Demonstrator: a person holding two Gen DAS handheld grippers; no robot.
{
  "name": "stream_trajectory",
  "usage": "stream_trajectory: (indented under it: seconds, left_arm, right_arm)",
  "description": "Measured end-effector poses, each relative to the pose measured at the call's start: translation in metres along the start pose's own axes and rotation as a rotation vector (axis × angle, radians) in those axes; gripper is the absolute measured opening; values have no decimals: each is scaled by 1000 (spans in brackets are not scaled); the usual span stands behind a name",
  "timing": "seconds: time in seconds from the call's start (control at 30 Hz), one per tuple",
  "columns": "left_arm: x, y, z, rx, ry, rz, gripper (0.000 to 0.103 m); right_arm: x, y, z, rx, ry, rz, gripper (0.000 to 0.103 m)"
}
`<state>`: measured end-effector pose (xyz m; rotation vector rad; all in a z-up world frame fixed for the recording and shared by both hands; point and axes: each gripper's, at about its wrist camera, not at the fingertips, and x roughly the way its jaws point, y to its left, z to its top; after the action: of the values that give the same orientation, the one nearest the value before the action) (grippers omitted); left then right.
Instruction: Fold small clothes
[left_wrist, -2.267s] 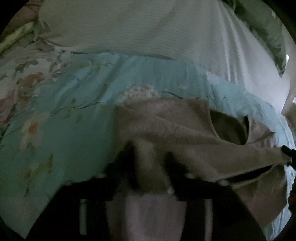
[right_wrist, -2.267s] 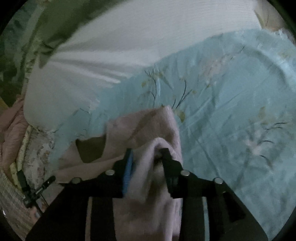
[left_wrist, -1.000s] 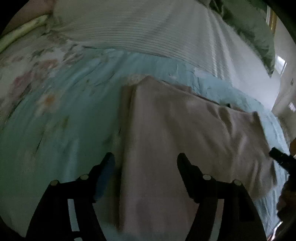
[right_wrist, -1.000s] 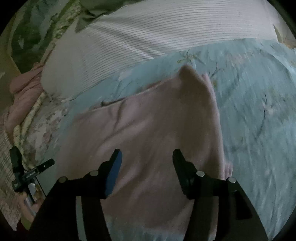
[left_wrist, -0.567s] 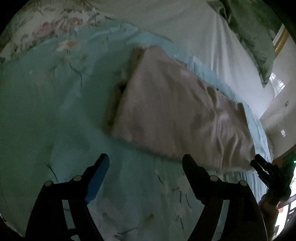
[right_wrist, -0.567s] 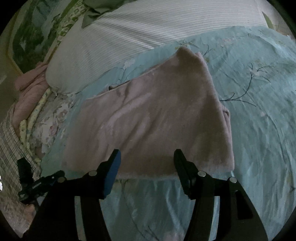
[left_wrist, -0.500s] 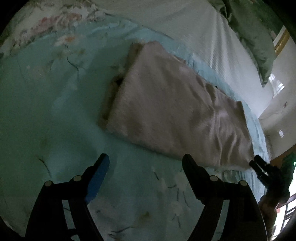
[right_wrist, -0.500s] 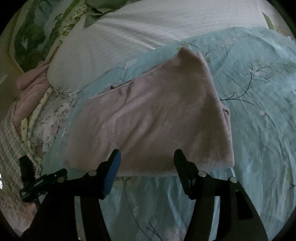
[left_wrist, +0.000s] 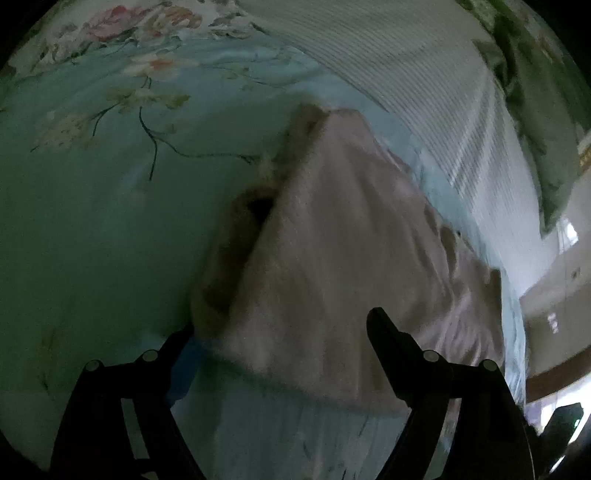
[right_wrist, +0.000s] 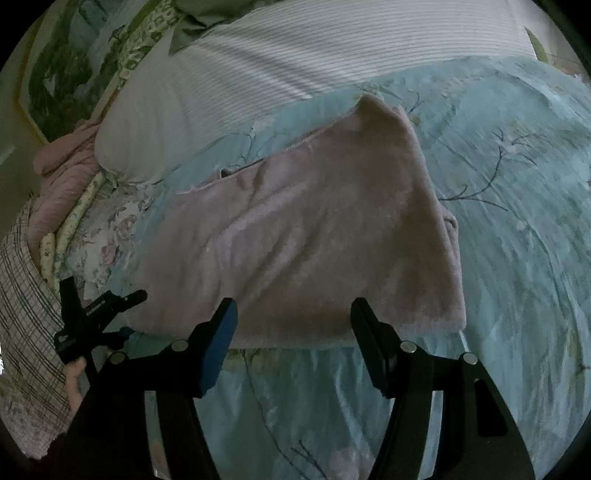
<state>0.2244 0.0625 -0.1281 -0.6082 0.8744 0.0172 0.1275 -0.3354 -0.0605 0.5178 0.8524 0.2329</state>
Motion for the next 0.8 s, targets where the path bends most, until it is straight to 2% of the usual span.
stream_trajectory:
  seconds: [0.07,0.1,0.13,0.2,0.23,0.27,0.4,0.5,0.63,0.8]
  left_arm:
    - [1,-1,6,-2,-5,4,83]
    - [2,-1,8,0,-12,9,79]
    - [2,-2,9,7,-15,17,71]
    - [4,-4,12,26,-19,31,45]
    - [4,-4,14,45,-11,30,22]
    - [5,-5,16,56,-4,22,13]
    - [-8,-25,20,129,-46,15,11]
    - [-18,-60,16,220,-78,-15,10]
    - [-20,-119,2,355,-85,-71,10]
    - [-11,-196,-34,567,-76,-111,10]
  right_arm:
    - [3,-1,6,0,-1,6,65]
    - [4,-3,9,-1,-3,9,65]
    - [6,-4,13,-3,-6,14,65]
    - [8,-6,21,-2,-11,26,65]
    - [9,-8,25,1,-10,37,65]
    - [11,-9,29,5,-6,49,65]
    - [16,-16,43,23,-1,81,65]
    - [18,-20,53,45,1,118,65]
    - [20,-34,68,99,-2,200,65]
    - [25,-53,85,159,0,244,65]
